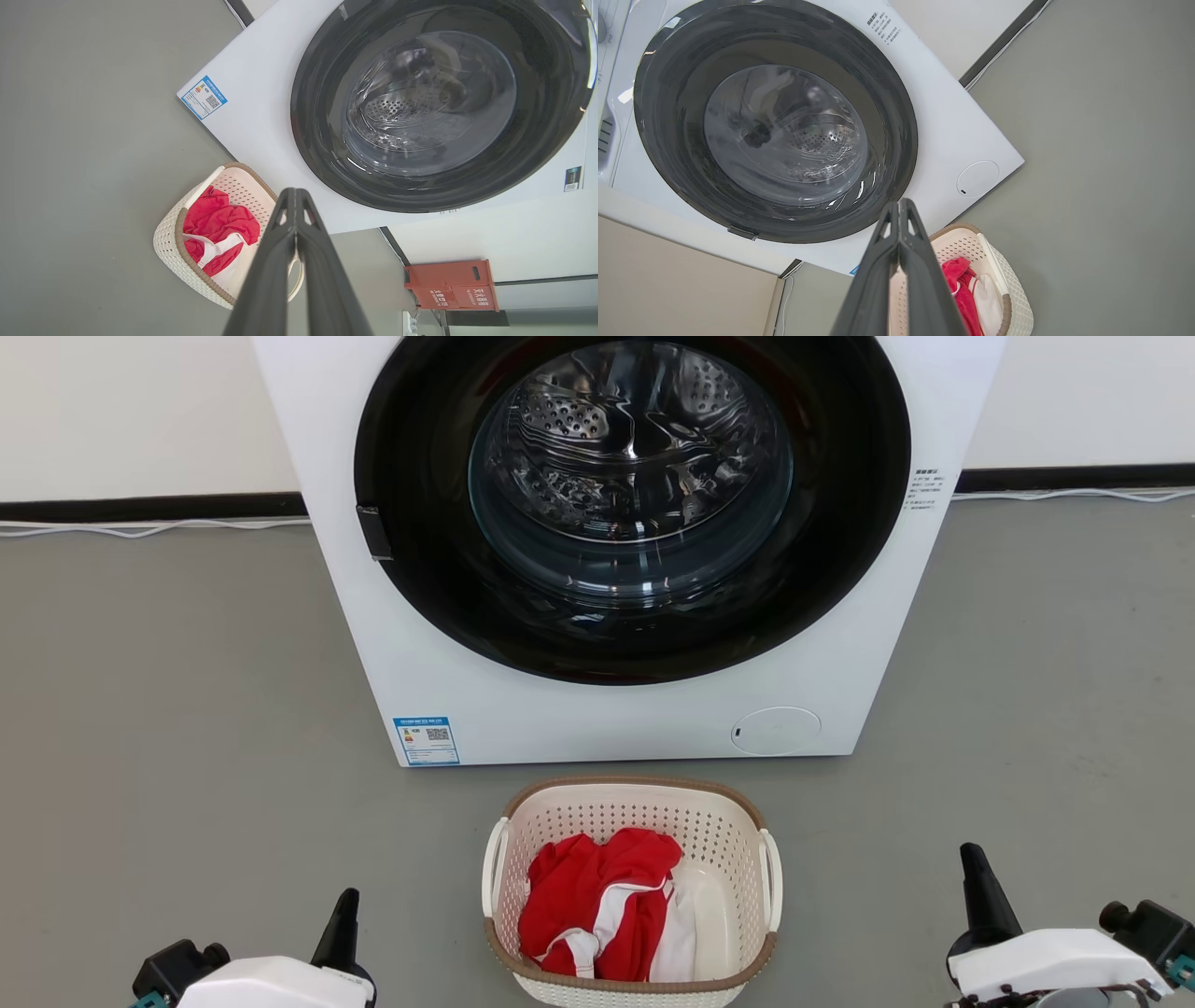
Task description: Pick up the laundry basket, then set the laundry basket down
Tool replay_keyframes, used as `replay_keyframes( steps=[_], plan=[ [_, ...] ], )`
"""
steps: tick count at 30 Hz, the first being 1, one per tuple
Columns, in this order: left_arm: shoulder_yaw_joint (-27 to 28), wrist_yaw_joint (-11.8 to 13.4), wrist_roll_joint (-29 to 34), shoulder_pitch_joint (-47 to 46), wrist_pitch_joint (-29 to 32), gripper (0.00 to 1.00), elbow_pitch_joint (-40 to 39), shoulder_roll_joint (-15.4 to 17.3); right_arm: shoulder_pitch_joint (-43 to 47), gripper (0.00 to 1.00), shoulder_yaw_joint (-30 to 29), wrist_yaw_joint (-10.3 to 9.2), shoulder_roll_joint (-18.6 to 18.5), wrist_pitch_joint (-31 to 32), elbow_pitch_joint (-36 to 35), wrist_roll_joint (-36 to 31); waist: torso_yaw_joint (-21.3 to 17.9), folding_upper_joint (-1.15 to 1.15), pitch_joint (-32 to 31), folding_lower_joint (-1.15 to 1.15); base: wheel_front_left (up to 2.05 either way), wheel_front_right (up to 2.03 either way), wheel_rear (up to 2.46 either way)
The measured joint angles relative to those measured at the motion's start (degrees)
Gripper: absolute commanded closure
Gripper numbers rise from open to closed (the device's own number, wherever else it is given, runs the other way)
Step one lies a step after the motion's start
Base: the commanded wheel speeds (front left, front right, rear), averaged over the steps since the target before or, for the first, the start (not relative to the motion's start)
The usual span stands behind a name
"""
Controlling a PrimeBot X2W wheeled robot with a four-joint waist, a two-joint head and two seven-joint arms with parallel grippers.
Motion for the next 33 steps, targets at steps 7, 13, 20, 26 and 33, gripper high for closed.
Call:
replay_keyframes(
  steps=[7, 13, 20, 26, 33],
  plan=[
    [1.2, -1.1, -2.8, -0.1, 1.1, 1.00, -0.7, -0.7, 0.0, 1.00, -0.3, 0.00, 0.0, 1.3, -0.8, 5.3, 0.0, 0.00, 0.1, 0.00, 0.00, 0.00, 0.00],
    [2.3, -2.0, -5.5, -0.1, 2.1, 1.00, -1.2, -0.9, 0.0, 1.00, -0.5, 0.00, 0.0, 2.3, -1.6, 9.7, -0.1, 0.00, 0.2, 0.00, 0.00, 0.00, 0.00],
    [3.6, -3.0, -8.6, -0.2, 3.1, 1.00, -1.9, -1.4, 0.0, 1.00, -0.6, 0.00, 0.0, 3.4, -2.3, 15.1, -0.1, 0.00, 0.3, 0.00, 0.00, 0.00, 0.00],
    [4.6, -3.5, -11.1, -0.5, 4.2, 1.00, -2.5, -1.7, -0.1, 1.00, -0.7, 0.00, 0.0, 4.1, -3.1, 19.6, -0.1, 0.00, 0.5, 0.00, 0.00, 0.00, 0.00],
    [5.9, -4.5, -13.8, -0.9, 5.4, 1.00, -3.0, -2.5, -0.5, 1.00, -0.8, 0.00, 0.0, 5.2, -3.8, 24.7, -0.1, 0.00, 0.6, 0.00, 0.00, 0.00, 0.00]
  ],
)
